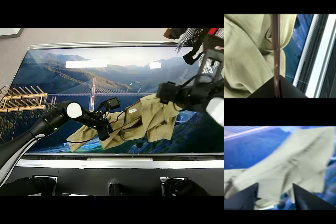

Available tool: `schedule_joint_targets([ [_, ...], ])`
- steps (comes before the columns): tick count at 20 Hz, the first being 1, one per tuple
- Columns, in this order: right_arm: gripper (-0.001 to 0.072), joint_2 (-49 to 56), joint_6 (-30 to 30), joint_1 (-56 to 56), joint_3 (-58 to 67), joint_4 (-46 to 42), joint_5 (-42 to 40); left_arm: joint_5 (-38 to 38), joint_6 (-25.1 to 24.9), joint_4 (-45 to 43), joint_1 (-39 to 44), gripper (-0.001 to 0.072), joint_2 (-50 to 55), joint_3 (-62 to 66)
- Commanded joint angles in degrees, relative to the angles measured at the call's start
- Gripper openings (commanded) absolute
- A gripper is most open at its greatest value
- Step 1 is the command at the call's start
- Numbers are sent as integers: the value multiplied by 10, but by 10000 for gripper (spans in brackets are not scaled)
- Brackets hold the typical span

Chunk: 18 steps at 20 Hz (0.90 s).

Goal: Fold the clothes and pants, and hang the long-sleeved shirts on hangers.

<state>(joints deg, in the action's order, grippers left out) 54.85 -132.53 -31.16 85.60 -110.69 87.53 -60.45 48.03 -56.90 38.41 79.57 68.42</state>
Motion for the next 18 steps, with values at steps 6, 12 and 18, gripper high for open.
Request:
schedule_joint_targets([
  [6, 594, 54, 518, 275, 96, 347, 15, -2, 7, 0, 0, 18, 0, 0],
  [12, 573, 99, 1032, 270, 95, 506, 31, -2, 7, 0, -2, 19, 1, 0],
  [18, 563, 133, 1052, 269, 82, 530, 41, -1, 7, -1, -2, 19, 1, 0],
])
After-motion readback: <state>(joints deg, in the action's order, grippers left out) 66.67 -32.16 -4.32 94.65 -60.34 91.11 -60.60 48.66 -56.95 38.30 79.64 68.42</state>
